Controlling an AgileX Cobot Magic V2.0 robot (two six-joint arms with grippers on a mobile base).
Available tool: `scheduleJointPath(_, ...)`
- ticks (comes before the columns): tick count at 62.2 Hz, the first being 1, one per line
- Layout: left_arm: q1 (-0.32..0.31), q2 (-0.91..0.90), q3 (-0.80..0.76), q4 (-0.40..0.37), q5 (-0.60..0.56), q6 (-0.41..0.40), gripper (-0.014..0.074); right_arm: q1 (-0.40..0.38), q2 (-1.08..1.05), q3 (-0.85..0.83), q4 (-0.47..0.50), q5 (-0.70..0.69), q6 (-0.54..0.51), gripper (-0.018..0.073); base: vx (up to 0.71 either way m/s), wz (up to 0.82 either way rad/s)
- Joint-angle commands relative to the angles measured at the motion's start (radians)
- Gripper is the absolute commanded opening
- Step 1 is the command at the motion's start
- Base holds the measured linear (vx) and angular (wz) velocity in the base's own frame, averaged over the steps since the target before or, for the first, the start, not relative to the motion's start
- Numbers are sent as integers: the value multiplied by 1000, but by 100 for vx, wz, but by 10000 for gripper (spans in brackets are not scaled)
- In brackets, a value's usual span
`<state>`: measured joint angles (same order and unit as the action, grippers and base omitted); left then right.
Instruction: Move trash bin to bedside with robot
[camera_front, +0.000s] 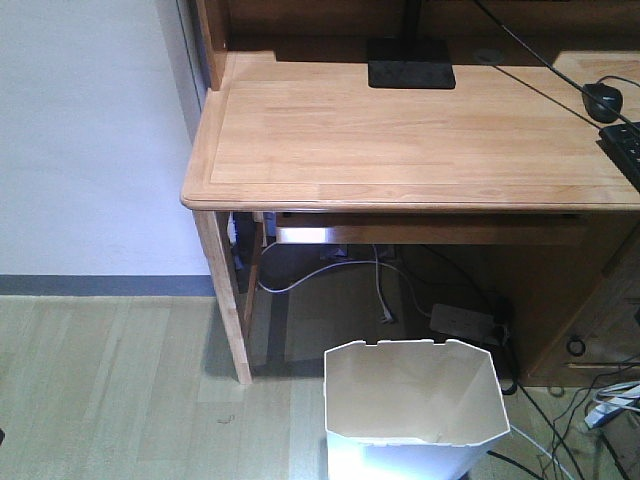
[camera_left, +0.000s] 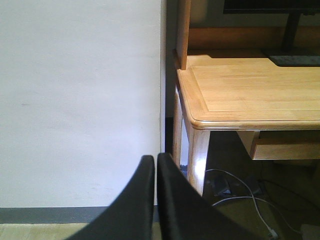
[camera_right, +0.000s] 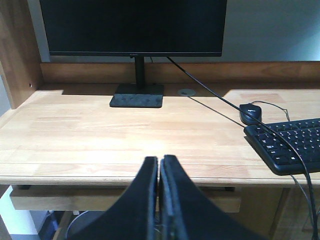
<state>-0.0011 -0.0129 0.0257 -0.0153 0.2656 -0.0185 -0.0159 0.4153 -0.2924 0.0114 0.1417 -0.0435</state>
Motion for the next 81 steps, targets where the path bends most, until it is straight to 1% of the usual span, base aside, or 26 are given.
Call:
scheduleJointPath(1, -2, -14, 19, -3, -69, -4, -6, -7, 11, -36, -11, -68, -10, 60, 0, 0)
scheduleJointPath(9, -2, -14, 19, -3, -69, -4, -6, -7, 11, -36, -11, -67, -10, 153, 0, 0)
scheduleJointPath(23, -2, -14, 19, -3, -69, -4, -6, -7, 11, -36, -11, -62, -10, 383, 0, 0)
scheduleJointPath(31, -2, -14, 19, -3, -69, -4, -6, -7, 11, -36, -11, -68, -10, 459, 0, 0)
scheduleJointPath(45, -2, -14, 19, -3, -69, -4, -6, -7, 11, -36, -11, -76, -10, 464, 0, 0)
scheduleJointPath(51, -2, -14, 19, -3, -69, -4, -6, -3, 11, -36, 10, -65, 25, 458, 0, 0)
scheduleJointPath(57, -2, -14, 19, -3, -69, -4, -6, -2, 28, -47, 13, -51, 27, 459, 0, 0)
scheduleJointPath(61, -2, -14, 19, -3, -69, -4, -6, -2, 69, -75, 13, -7, 27, 459, 0, 0)
scheduleJointPath(69, -2, -14, 19, -3, -69, -4, -6, -2, 167, -154, 23, 122, 27, 459, 0, 0)
scheduleJointPath(81, -2, -14, 19, -3, -69, -4, -6, -2, 307, -262, 91, 291, 15, 459, 0, 0)
